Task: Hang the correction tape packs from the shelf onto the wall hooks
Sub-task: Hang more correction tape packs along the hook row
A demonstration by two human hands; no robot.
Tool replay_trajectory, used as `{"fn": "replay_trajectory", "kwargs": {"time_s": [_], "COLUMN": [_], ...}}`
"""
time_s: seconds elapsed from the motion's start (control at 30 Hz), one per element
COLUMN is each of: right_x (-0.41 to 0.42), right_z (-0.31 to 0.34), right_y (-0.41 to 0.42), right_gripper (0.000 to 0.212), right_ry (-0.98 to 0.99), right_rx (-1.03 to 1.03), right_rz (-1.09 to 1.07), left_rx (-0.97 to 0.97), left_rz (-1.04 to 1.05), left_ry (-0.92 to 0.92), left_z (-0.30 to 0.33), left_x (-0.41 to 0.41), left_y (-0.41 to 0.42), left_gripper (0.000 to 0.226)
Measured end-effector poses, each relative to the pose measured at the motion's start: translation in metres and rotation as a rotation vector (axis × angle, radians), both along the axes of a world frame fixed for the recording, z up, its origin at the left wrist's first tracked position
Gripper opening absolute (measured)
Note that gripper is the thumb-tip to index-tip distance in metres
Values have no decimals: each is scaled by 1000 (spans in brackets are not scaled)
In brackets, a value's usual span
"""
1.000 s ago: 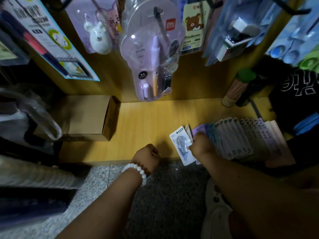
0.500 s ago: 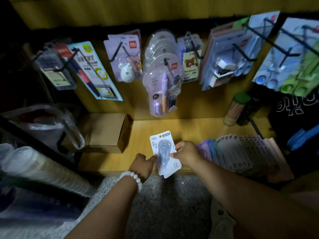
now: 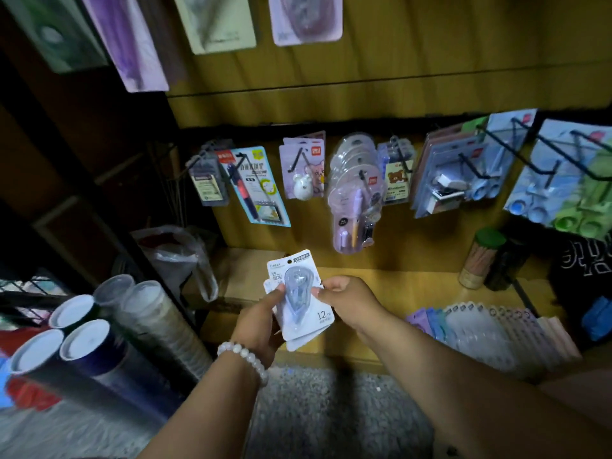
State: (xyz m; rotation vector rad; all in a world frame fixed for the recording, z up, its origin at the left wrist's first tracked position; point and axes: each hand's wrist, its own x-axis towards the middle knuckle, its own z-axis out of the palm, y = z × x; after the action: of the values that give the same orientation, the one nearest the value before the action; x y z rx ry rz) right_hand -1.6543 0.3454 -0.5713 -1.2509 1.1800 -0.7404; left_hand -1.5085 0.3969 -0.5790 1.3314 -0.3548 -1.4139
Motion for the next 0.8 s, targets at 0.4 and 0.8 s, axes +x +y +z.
{"fn": "replay_trajectory", "kwargs": {"time_s": [0.4,0.8], "right_x": [-14,-63], "right_z": [98,197], "right_y": [24,15], "right_gripper": [29,19], "right_ry": [-117,-347], "right_rx": [-194,-330], "right_rz": [-37,-188], "left_rx": [-300,-416], "left_rz": [40,154], "left_ry": [-39,-123], "left_z": [102,175], "left_x": [-25,-36], "left_y": [15,-14], "left_gripper": [40,35]}}
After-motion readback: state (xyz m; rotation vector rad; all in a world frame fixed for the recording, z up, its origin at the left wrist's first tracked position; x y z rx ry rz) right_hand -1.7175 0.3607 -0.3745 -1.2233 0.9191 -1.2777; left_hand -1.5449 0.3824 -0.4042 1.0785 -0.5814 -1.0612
